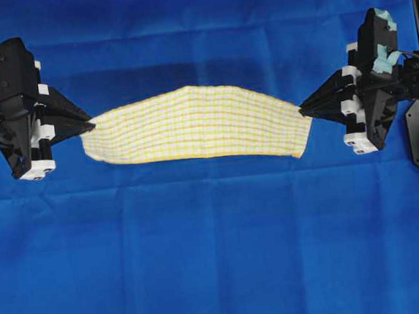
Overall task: Fold the yellow towel.
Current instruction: 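Lift the strip and rotate it vertical, right gripper moving to top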
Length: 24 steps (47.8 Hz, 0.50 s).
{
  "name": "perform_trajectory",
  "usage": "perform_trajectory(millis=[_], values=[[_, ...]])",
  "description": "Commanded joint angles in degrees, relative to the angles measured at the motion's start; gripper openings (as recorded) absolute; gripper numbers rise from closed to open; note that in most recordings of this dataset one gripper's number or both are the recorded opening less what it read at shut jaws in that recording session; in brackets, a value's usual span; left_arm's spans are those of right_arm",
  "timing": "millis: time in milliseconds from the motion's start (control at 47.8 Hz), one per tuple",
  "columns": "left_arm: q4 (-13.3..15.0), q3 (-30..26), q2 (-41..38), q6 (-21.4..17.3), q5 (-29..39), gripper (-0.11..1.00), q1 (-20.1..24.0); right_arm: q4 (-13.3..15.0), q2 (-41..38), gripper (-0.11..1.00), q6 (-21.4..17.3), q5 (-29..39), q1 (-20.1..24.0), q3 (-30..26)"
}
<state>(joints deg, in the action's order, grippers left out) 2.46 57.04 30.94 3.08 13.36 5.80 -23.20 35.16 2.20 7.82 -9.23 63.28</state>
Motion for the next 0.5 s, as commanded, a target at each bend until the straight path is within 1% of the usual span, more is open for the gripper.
perform_trajectory(millis=[0, 63, 209, 251, 398, 482], values=[[-0.18, -0.7, 0.09, 0.09, -0.53, 0.05, -0.26, 0.44, -0.79, 0.04, 0.09, -0.88, -0.44, -1.67], [-0.18, -0.88, -0.35, 0.26, -1.05, 0.05, -0.79, 0.97, -2.02, 0.04, 0.09, -2.29, -1.93, -2.11], [-0.18, -1.23, -1.76, 0.53, -4.31, 0.05, -4.39, 2.55, -6.33, 0.04, 0.09, -5.19, -7.47, -3.87], [-0.18, -1.49, -2.29, 0.44, -5.54, 0.05, -5.45, 3.43, -8.35, 0.04, 0.09, -5.8, -9.76, -5.1], [-0.18, -3.16, -5.54, 0.53, -11.16, 0.05, -9.23, 6.33, -14.94, 0.04, 0.09, -7.12, -15.38, -9.84], [-0.18, -4.75, -8.26, 0.44, -13.18, 0.05, -10.46, 8.09, -18.54, 0.04, 0.09, -6.86, -17.75, -13.01]])
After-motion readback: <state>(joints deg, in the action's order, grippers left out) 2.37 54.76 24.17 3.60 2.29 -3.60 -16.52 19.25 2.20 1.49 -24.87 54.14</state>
